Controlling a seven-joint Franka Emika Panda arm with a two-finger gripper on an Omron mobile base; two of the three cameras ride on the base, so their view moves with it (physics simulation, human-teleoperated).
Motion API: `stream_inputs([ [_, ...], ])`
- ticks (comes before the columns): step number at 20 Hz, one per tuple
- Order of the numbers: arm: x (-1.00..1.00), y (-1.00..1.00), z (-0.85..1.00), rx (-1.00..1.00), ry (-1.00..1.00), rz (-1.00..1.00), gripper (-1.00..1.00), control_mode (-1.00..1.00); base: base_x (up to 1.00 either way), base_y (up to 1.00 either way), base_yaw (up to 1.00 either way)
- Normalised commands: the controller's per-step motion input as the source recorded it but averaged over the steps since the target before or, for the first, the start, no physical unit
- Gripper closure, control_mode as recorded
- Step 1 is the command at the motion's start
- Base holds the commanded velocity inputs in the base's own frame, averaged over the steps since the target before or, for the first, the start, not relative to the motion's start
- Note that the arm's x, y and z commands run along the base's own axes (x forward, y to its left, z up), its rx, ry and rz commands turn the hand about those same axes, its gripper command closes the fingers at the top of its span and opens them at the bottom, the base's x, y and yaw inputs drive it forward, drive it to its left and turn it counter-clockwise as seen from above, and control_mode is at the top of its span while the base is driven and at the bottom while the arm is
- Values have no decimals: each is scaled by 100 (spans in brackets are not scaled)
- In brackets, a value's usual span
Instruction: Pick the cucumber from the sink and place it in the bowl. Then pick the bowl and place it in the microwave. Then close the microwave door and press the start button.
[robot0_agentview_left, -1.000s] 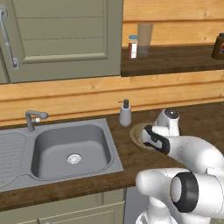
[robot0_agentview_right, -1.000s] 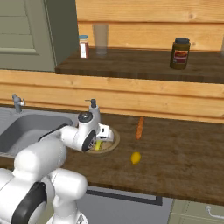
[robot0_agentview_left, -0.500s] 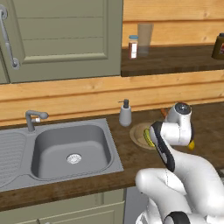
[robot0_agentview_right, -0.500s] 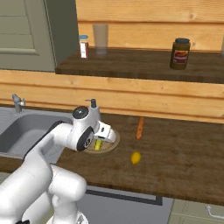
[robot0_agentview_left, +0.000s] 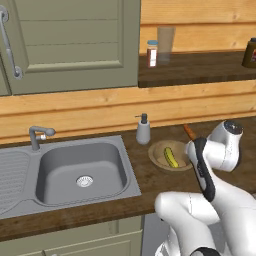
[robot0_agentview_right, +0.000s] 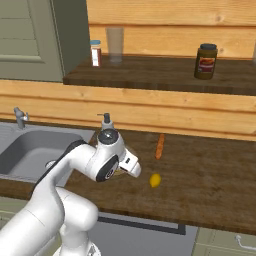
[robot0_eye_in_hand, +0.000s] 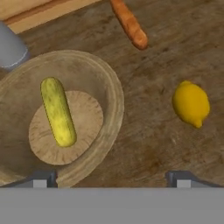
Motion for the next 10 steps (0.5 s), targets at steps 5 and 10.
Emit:
stream_inputs([
  [5, 8, -6, 0, 20, 11, -4, -100, -100, 0, 0, 0],
  [10, 35, 0, -6, 13, 24, 0, -100, -100, 0, 0, 0],
])
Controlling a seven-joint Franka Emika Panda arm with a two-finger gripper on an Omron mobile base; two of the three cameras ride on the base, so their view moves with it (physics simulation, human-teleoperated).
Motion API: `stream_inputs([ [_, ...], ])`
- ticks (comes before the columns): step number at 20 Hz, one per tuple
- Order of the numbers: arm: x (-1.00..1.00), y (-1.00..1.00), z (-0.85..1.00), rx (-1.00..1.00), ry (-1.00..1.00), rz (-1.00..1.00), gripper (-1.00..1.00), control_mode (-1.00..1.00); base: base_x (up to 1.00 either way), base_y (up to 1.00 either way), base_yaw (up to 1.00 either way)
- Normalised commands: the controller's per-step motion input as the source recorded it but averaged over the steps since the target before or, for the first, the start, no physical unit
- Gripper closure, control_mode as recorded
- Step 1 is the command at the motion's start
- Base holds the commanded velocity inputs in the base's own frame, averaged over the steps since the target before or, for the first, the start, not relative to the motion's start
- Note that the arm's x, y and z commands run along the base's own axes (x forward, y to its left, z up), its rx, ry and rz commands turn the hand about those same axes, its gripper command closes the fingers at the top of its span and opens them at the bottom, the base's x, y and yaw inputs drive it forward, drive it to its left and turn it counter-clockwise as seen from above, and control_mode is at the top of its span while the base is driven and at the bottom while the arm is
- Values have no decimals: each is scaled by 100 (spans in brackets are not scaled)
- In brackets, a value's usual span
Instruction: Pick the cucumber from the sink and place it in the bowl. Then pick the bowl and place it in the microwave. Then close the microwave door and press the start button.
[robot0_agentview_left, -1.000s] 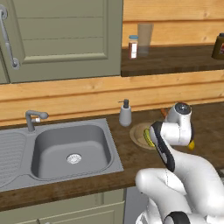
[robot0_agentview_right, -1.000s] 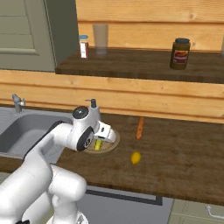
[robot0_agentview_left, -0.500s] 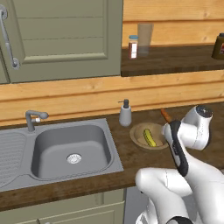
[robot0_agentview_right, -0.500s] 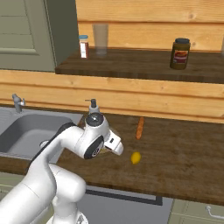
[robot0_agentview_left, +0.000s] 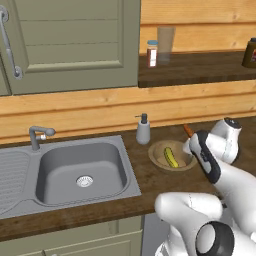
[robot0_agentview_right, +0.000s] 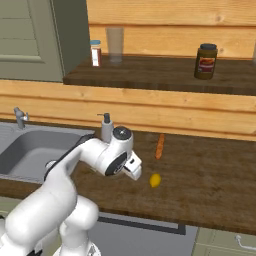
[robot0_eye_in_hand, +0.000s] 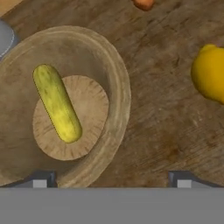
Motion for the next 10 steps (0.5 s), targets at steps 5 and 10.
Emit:
stream_inputs([
  [5, 39, -1, -28, 4, 18, 0, -100, -100, 0, 0, 0],
  [10, 22, -1, -44, 2, 5, 0, -100, -100, 0, 0, 0],
])
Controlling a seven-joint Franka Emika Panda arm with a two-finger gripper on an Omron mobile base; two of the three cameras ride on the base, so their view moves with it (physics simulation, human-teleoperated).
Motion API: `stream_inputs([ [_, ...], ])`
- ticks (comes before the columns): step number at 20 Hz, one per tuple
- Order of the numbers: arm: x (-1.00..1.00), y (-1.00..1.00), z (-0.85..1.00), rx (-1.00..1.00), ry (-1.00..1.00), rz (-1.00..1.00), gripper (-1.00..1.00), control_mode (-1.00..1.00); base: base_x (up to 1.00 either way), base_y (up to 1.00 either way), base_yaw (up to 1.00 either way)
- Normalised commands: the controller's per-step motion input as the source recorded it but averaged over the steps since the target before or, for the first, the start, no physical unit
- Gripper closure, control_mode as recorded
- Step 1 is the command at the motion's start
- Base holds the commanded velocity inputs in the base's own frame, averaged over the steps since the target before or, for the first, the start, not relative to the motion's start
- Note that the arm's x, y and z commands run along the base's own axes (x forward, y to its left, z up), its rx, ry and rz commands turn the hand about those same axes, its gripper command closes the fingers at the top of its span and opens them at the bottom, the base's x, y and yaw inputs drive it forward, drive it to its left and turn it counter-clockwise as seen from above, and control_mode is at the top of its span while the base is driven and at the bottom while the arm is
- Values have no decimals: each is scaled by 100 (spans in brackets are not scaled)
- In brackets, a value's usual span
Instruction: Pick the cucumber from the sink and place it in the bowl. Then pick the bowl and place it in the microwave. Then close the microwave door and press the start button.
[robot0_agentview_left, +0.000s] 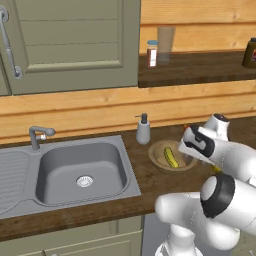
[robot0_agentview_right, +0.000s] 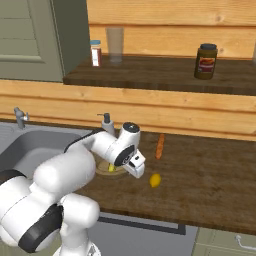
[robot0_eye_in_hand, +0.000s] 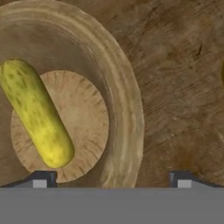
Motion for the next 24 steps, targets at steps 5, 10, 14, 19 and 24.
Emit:
stream_inputs([
  [5, 18, 0, -40, 0, 5, 0, -100, -100, 0, 0, 0],
  [10, 12, 0, -34, 0, 0, 0, -100, -100, 0, 0, 0],
  [14, 10, 7, -16, 0, 0, 0, 100, -100, 0, 0, 0],
  [19, 7, 23, -21, -1, 0, 0, 100, -100, 0, 0, 0],
  [24, 0, 26, -10, -5, 0, 0, 100, -100, 0, 0, 0],
])
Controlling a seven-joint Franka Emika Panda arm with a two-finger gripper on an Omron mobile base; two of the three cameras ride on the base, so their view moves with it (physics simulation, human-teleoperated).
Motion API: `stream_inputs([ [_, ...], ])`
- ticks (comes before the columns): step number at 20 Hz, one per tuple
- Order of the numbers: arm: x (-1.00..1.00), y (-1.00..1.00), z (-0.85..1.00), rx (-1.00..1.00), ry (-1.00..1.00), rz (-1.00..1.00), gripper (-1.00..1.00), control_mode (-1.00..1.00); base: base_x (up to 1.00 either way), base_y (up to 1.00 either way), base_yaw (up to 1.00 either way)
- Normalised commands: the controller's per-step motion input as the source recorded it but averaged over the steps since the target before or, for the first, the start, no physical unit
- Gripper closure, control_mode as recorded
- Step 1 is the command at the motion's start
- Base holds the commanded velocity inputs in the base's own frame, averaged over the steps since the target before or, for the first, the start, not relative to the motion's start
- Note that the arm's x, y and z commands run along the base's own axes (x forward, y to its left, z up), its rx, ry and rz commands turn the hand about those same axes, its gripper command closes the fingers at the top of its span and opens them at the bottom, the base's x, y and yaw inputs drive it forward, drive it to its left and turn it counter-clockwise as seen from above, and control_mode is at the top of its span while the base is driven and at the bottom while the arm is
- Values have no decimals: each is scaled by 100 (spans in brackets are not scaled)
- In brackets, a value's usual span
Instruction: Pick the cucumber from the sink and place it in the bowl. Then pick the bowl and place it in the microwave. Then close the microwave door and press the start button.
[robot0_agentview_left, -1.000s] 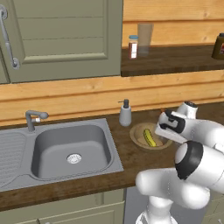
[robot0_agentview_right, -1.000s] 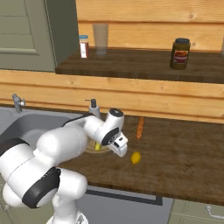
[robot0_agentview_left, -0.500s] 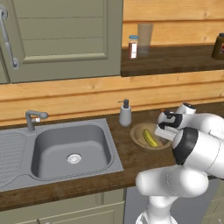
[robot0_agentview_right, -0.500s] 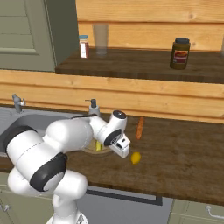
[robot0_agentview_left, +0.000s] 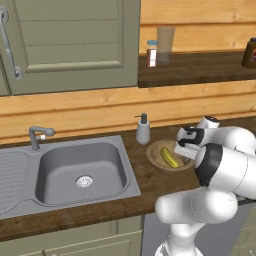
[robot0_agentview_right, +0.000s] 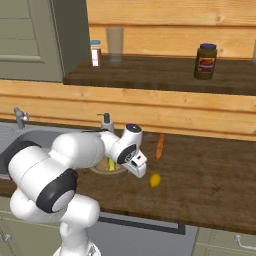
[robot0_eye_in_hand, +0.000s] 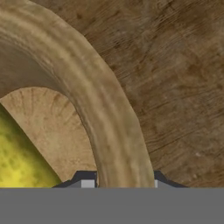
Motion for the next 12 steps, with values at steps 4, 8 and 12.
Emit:
stream_inputs([
  [4, -1, 0, 0, 0, 0, 0, 100, -100, 0, 0, 0],
  [8, 0, 1, 0, 0, 0, 0, 100, -100, 0, 0, 0],
  [12, -14, 0, 9, 0, -6, -3, 100, -100, 0, 0, 0],
])
